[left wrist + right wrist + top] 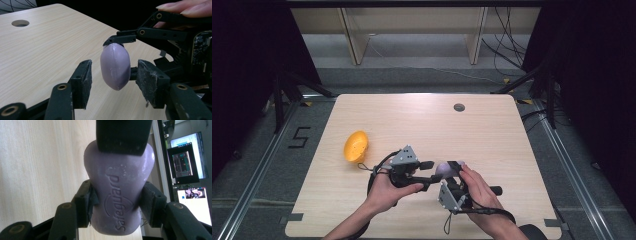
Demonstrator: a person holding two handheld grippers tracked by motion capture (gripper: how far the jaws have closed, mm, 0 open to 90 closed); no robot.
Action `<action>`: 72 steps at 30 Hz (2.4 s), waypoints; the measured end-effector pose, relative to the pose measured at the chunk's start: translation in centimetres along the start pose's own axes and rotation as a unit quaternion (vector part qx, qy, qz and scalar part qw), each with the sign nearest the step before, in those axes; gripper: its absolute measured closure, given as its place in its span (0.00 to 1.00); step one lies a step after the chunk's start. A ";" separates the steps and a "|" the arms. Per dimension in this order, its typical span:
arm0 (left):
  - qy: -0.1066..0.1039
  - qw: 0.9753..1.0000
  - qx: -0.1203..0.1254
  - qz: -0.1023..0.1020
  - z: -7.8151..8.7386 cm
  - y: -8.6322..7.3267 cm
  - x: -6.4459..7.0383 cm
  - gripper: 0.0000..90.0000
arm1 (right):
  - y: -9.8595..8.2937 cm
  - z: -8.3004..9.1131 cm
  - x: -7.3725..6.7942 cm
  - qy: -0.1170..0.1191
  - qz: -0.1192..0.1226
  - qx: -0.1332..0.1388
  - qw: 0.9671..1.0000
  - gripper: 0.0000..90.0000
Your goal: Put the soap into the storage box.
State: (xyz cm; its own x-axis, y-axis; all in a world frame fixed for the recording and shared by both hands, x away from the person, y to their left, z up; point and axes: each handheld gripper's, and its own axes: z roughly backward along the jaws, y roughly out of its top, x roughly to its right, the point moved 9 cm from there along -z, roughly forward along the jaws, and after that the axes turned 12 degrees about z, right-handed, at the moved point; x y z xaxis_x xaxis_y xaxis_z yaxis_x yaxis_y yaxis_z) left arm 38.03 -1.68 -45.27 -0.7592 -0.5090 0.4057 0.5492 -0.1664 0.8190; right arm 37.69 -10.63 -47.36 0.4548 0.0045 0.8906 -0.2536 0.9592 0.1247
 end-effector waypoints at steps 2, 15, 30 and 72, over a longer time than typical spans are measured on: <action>-0.004 1.000 0.000 0.000 -0.3 0.1 0.2 0.53 | 0.1 -0.1 0.2 -0.001 0.020 0.007 1.000 0.56; -0.016 1.000 -0.007 0.021 -1.4 0.1 0.2 0.61 | 0.7 0.1 0.2 -0.008 0.020 0.013 1.000 0.56; -0.021 0.999 -0.024 0.015 -1.5 -0.1 0.0 0.65 | 1.3 0.3 0.3 -0.017 0.032 0.020 0.999 0.56; 0.103 0.994 0.023 0.006 0.9 0.7 -2.7 0.65 | -2.3 1.3 0.7 -0.011 -0.041 -0.012 0.999 0.43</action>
State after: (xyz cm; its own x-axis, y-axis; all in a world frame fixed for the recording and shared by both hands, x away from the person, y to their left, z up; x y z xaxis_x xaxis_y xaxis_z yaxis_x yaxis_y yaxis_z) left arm 40.13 0.36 -45.43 -0.6630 -0.6734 0.3272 0.5368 -0.1229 0.8347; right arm 37.47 -13.16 -46.41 0.4534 -0.0801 0.8877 -0.1962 0.9626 0.1870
